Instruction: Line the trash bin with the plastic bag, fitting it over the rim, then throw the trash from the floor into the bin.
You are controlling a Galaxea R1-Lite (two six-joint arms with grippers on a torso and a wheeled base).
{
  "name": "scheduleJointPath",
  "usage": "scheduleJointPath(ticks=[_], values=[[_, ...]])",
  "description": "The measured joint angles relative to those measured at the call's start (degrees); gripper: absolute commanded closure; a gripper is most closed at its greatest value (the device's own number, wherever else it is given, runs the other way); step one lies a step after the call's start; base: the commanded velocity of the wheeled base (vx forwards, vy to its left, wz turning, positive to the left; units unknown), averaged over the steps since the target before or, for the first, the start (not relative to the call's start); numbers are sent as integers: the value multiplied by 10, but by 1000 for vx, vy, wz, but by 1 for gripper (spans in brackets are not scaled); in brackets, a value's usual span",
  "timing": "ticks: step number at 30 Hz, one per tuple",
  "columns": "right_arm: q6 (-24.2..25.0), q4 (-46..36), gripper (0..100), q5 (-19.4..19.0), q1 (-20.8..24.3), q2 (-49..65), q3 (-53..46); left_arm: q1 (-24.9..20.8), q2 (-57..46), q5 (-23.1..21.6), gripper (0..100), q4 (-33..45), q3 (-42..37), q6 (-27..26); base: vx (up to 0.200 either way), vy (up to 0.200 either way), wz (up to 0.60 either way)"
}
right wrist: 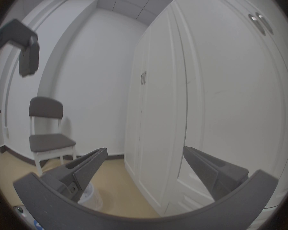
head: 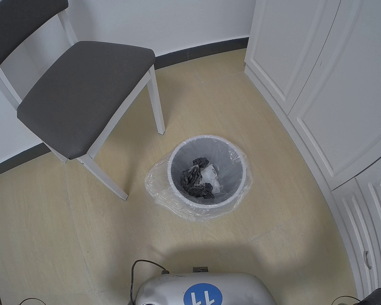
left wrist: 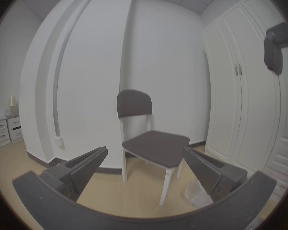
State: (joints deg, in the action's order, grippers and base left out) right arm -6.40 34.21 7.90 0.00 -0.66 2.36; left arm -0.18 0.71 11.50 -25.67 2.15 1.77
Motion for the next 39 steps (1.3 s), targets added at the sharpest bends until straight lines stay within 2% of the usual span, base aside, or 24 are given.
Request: scheduleJointPath(ticks=[10, 17, 20, 26, 29, 35, 39], values=[[-2, -205, 0, -11, 0, -1, -13, 0, 0, -4, 0, 153, -11, -2, 0, 0, 0], [35, -291, 0, -17, 0, -1, -14, 0, 0, -5, 0, 210, -11, 7, 0, 0, 0], [56, -300, 0, -18, 0, -1, -14, 0, 0, -14, 0, 213, -11, 19, 0, 0, 0], [71, -302, 0, -27, 0, -1, -14, 0, 0, -79, 0, 215, -11, 28, 0, 0, 0], [76, -302, 0, -36, 0, -1, -14, 0, 0, -89, 0, 215, -11, 31, 0, 0, 0], [66, -315, 0, -78, 0, -1, -14, 0, 1, -118, 0, 218, -11, 34, 0, 0, 0], [53, -343, 0, -83, 0, -1, -14, 0, 1, -135, 0, 219, -11, 34, 0, 0, 0]])
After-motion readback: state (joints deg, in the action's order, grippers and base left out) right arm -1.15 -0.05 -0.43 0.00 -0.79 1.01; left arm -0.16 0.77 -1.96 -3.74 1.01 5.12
